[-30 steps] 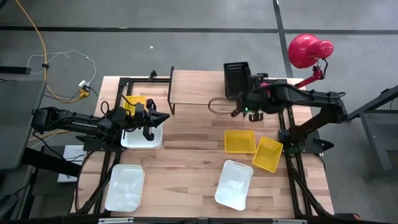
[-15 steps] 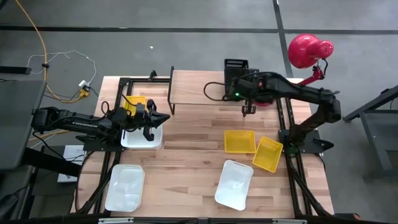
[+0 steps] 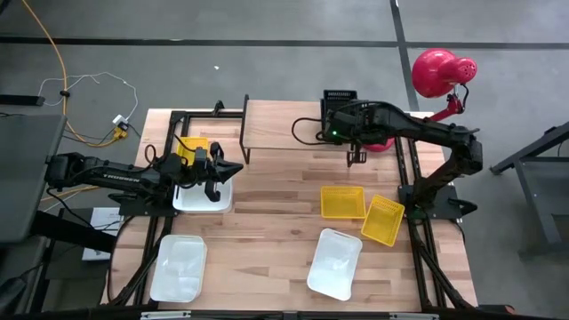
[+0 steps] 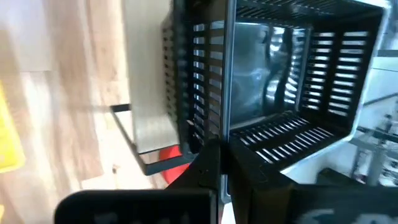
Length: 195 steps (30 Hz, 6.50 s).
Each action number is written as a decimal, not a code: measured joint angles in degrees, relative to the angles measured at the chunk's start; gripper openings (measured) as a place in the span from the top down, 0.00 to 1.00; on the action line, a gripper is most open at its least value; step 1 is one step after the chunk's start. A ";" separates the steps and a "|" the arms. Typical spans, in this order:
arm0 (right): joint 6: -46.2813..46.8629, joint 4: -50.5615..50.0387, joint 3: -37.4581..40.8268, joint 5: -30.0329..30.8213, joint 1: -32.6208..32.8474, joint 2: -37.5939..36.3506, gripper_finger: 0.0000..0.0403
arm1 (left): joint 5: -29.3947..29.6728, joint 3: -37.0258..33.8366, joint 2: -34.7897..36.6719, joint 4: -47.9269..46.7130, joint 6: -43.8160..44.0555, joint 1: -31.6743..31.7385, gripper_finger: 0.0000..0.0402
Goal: Stack baskets on shelf by color
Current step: Stack the black bin on the other black bin on the shelf, then put the middle yellow bin on the shelf
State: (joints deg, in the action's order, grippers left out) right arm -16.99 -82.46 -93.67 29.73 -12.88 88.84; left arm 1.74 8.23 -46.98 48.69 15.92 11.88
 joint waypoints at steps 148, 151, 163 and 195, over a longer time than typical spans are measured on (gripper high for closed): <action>2.75 33.52 -18.70 5.41 8.06 13.88 1.00 | 0.42 0.00 0.01 -1.97 -1.07 0.02 1.00; -1.39 28.01 -23.44 1.52 4.39 17.17 1.00 | 0.42 0.00 0.00 -1.99 -1.07 0.04 1.00; -14.78 20.94 -26.93 -11.31 -2.93 20.98 1.00 | 0.43 0.00 0.01 -2.10 -1.07 0.04 1.00; -14.97 22.53 -26.77 -13.43 -8.95 25.52 1.00 | 0.42 0.00 0.00 -2.36 -1.03 0.02 1.00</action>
State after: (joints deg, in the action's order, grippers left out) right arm -31.97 -59.92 -120.44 16.30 -21.83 114.35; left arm 2.15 8.23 -46.98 46.32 14.89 11.90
